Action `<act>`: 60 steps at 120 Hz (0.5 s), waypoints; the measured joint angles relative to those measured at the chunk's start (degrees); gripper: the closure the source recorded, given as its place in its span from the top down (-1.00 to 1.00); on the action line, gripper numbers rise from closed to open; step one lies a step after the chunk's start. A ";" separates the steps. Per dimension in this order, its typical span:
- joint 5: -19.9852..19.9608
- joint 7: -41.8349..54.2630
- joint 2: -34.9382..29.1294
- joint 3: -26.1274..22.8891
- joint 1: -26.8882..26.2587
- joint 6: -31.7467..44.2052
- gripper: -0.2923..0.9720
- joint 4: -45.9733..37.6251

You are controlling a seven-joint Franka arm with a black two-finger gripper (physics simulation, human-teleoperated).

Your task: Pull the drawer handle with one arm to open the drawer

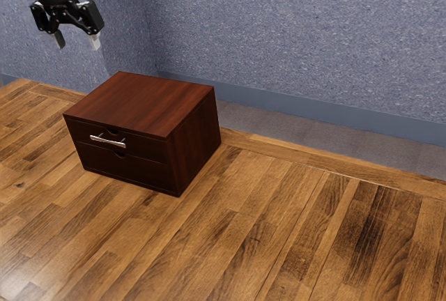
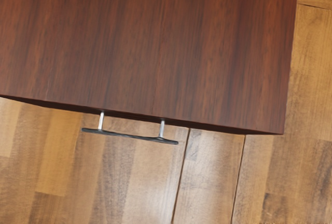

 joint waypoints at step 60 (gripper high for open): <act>4.24 22.07 -1.62 -4.58 -1.83 -2.55 0.54 15.34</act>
